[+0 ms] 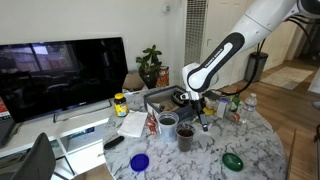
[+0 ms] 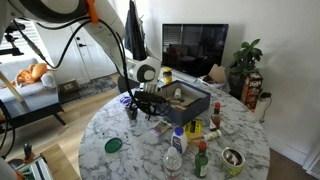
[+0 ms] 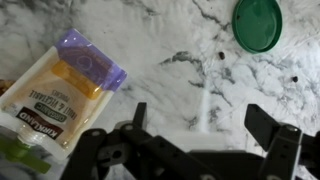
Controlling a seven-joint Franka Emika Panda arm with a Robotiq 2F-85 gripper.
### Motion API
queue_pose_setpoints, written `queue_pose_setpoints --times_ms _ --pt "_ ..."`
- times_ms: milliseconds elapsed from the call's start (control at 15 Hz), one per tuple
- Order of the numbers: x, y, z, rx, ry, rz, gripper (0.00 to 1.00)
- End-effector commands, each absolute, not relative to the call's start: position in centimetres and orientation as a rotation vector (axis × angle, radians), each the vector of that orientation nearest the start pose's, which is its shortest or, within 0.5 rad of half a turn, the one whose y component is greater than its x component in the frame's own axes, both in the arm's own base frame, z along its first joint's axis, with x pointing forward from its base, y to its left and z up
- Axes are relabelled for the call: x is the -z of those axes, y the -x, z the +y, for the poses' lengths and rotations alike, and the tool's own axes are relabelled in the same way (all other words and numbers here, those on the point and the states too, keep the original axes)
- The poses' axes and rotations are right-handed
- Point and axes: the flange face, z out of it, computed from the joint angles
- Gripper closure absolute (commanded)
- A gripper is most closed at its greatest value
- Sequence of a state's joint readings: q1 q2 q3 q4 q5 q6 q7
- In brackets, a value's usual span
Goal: Pick up the clear measuring spoon and scoop some of the substance in the clear cup, pour out the substance into the silver cup and put the clear measuring spoon back on the table
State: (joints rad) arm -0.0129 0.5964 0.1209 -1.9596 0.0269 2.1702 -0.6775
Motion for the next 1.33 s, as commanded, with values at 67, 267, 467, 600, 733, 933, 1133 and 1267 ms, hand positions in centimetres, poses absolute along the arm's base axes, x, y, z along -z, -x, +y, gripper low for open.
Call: queue_pose_setpoints --times_ms 67,267,467,600,733,933,1133,1267 --pt "-15.0 -55.6 7.3 -0.513 2.713 -1.06 0.0" --pt "-17.2 -55.7 6.1 -0.477 2.74 -1.052 0.0" --pt "-20.5 -55.8 5.0 -0.409 2.763 -1.043 0.0" --pt "-23.2 -55.8 4.7 -0.349 2.775 -1.048 0.0" --pt "-26.0 -55.5 4.5 -0.303 2.79 -1.062 0.0" --pt "-30.3 -54.7 4.8 -0.21 2.809 -1.078 0.0" --pt "-33.8 -53.8 4.9 -0.123 2.831 -1.062 0.0" --pt "-35.7 -53.0 5.1 -0.07 2.833 -1.05 0.0"
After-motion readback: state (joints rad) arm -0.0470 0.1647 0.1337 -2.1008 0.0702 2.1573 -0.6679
